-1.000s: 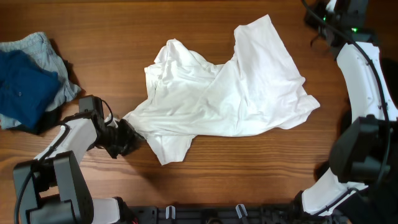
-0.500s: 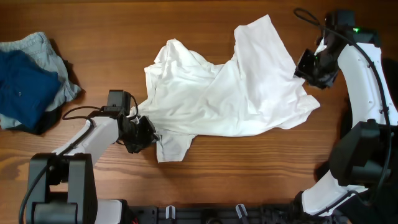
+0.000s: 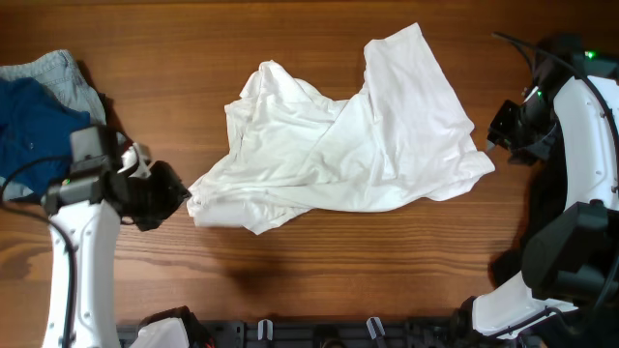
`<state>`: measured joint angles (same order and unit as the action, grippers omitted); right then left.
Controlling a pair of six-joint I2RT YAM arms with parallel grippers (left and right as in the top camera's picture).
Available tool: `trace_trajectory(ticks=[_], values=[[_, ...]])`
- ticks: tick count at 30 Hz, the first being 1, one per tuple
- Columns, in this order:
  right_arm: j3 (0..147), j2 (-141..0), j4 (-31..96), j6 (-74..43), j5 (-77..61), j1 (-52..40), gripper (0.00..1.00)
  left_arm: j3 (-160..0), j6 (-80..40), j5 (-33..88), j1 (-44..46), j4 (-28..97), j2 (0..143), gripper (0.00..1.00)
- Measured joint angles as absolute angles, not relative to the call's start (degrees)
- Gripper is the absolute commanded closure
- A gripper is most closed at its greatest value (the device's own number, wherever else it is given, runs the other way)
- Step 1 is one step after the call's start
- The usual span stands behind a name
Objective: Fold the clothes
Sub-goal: 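Grasp the T-shirt's right corner with the right gripper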
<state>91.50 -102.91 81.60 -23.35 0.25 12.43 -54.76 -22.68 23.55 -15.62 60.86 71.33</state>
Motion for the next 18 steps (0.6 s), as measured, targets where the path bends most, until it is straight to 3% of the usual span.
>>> trace_trajectory(ticks=[5, 6, 7, 8, 18], values=[[82.1, -102.4, 76.8, -23.1, -2.2, 12.4, 0.61, -54.8, -22.3, 23.4, -16.9, 63.5, 70.3, 0.96], [80.0, -102.4, 75.9, -23.1, -3.0, 12.4, 0.60, -54.8, -22.3, 23.4, -16.9, 64.0, 70.3, 0.84], [78.6, -102.4, 75.7, -22.9, -3.4, 12.4, 0.60, -54.8, -22.3, 23.4, -16.9, 64.3, 70.3, 0.62], [77.6, -102.4, 75.3, -22.9, -3.9, 12.4, 0.60, -54.7, -22.2, 23.4, -16.8, 64.5, 70.3, 0.49], [77.1, -102.4, 73.6, -21.8, -5.6, 12.4, 0.58, -43.2, -23.0, 21.8, -7.8, 58.1, 71.1, 0.43]])
